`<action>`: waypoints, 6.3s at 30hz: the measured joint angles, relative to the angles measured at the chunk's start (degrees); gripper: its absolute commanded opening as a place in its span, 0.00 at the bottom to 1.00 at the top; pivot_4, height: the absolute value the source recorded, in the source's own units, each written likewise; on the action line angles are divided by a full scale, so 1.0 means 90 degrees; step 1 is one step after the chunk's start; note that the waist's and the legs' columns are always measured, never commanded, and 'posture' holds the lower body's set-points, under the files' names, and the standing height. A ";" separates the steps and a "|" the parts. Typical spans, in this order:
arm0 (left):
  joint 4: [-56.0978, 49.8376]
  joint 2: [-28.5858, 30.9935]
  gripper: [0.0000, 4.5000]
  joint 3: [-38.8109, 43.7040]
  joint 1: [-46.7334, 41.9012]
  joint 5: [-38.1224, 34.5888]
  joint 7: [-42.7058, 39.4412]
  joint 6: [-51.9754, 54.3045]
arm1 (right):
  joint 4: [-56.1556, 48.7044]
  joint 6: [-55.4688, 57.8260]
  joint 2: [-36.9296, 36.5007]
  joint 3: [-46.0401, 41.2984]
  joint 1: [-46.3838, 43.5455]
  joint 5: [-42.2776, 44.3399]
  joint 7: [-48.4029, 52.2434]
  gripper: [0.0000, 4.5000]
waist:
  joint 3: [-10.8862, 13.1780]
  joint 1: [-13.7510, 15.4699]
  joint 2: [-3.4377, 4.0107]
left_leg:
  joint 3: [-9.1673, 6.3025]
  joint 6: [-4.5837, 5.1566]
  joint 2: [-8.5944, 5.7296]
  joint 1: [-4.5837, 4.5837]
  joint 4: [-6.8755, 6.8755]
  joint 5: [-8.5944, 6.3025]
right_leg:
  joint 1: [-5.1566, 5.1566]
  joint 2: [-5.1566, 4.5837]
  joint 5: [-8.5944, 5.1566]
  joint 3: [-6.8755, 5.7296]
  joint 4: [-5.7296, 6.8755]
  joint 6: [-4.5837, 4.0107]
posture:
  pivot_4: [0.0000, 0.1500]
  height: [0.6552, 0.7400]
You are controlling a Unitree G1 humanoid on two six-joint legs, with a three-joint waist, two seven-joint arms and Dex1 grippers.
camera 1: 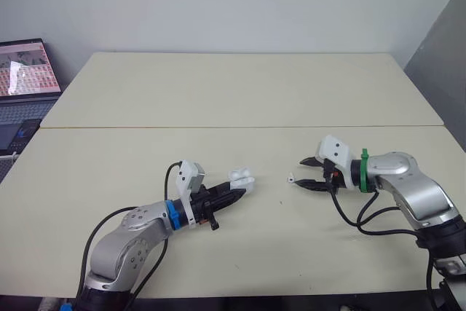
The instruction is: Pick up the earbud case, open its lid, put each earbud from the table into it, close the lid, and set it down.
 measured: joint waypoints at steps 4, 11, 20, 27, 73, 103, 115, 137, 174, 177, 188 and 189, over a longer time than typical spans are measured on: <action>0.0000 0.0000 0.18 0.0001 0.0007 0.0002 0.0002 -0.0008 | 0.0227 -0.0340 0.0151 0.0185 -0.0065 -0.0099 0.0240 0.67 | 0.0000 -0.0001 0.0000 | -0.0001 0.0000 0.0000 0.0001 0.0000 0.0000 | 0.0000 0.0000 0.0000 0.0000 0.0002 0.0000 | 1.00 1.00; -0.0001 0.0000 0.18 0.0005 0.0027 0.0004 0.0049 -0.0011 | 0.0663 -0.0411 0.0591 0.0408 -0.0323 -0.0407 0.0222 0.67 | 0.0000 -0.0001 0.0000 | -0.0002 -0.0001 0.0000 -0.0001 0.0001 0.0001 | -0.0001 -0.0001 0.0000 -0.0001 0.0001 0.0000 | 1.00 1.00; -0.0002 0.0007 0.18 0.0008 0.0073 0.0003 0.0074 -0.0011 | 0.0675 -0.0193 0.0637 0.0378 -0.0158 -0.0427 0.0187 0.59 | 0.0000 -0.0001 0.0000 | -0.0002 -0.0001 0.0000 0.0002 0.0001 0.0001 | 0.0000 -0.0002 0.0000 -0.0002 0.0003 0.0000 | 1.00 1.00; -0.0001 0.0014 0.18 0.0008 0.0054 0.0003 0.0070 -0.0011 | 0.0671 -0.0074 0.0634 0.0328 -0.0152 -0.0432 -0.0008 0.07 | 0.0000 -0.0001 0.0001 | -0.0003 -0.0001 0.0000 0.0001 0.0001 0.0001 | 0.0001 -0.0002 0.0000 -0.0002 0.0002 0.0000 | 1.00 1.00; -0.0014 0.0072 0.18 -0.0018 0.0107 0.0002 0.0100 -0.0016 | 0.4855 -0.4306 0.1130 0.2171 -0.3404 -0.1635 0.3289 0.91 | 0.0006 -0.0023 0.0006 | 0.0000 -0.0025 0.0000 0.0001 0.0004 0.0014 | -0.0009 -0.0006 0.0001 -0.0005 0.0003 -0.0001 | 1.00 1.00; -0.0242 0.0079 0.18 0.0118 0.0228 -0.0001 0.0230 -0.0015 | 0.4667 -0.3379 0.0138 0.4586 -0.4221 0.0072 0.3302 0.91 | 0.0007 -0.0003 0.0010 | -0.0001 -0.0004 0.0000 -0.0007 0.0001 0.0001 | -0.0023 -0.0010 0.0001 -0.0003 0.0007 -0.0002 | 1.00 1.00; -0.0208 0.0133 0.18 0.0114 0.0150 0.0000 0.0183 -0.0010 | 0.4693 -0.3438 0.0360 0.3768 -0.3876 -0.0555 0.3313 0.91 | 0.0008 -0.0005 0.0010 | 0.0001 -0.0004 -0.0001 -0.0012 0.0002 0.0001 | -0.0027 -0.0010 0.0001 -0.0003 0.0007 -0.0002 | 1.00 1.00; -0.0173 0.0146 0.18 0.0074 0.0123 -0.0001 0.0098 0.0013 | 0.3732 -0.3223 0.0360 0.2376 -0.2859 -0.1264 0.3311 0.00 | 0.0007 0.0005 0.0010 | 0.0002 -0.0005 -0.0002 -0.0010 0.0004 0.0002 | -0.0021 -0.0011 0.0001 -0.0002 0.0006 -0.0002 | 1.00 1.00; -0.0005 0.0252 0.18 -0.0031 0.0122 -0.0002 0.0049 0.0020 | 0.4059 -0.4144 0.0314 0.1391 -0.2538 -0.1781 0.3197 0.50 | 0.0008 -0.0010 0.0010 | 0.0008 -0.0007 -0.0001 -0.0013 0.0004 0.0003 | -0.0026 -0.0009 0.0001 0.0002 0.0008 -0.0002 | 1.00 1.00; -0.0018 0.0252 0.18 0.0022 0.0158 -0.0002 0.0084 0.0020 | 0.4254 -0.4234 0.0421 0.1391 -0.2555 -0.1853 0.3202 0.50 | 0.0008 -0.0011 0.0011 | 0.0008 -0.0008 0.0000 -0.0013 0.0004 0.0004 | -0.0026 -0.0009 0.0001 0.0002 0.0009 -0.0002 | 1.00 1.00; -0.0107 0.0252 0.18 0.0028 0.0266 -0.0006 0.0126 0.0020 | 0.4352 -0.4232 0.0524 0.1384 -0.2648 -0.1915 0.3245 0.11 | 0.0008 -0.0010 0.0011 | 0.0009 -0.0023 0.0000 -0.0012 0.0004 0.0012 | -0.0026 -0.0009 0.0001 0.0002 0.0009 -0.0002 | 1.00 1.00; -0.0107 0.0252 0.18 0.0029 0.0268 -0.0007 0.0127 0.0020 | 0.4352 -0.4228 0.0524 0.1384 -0.2655 -0.1918 0.3247 0.11 | 0.0008 -0.0010 0.0011 | 0.0008 -0.0023 0.0000 -0.0012 0.0004 0.0012 | -0.0026 -0.0009 0.0001 0.0002 0.0009 -0.0002 | 1.00 1.00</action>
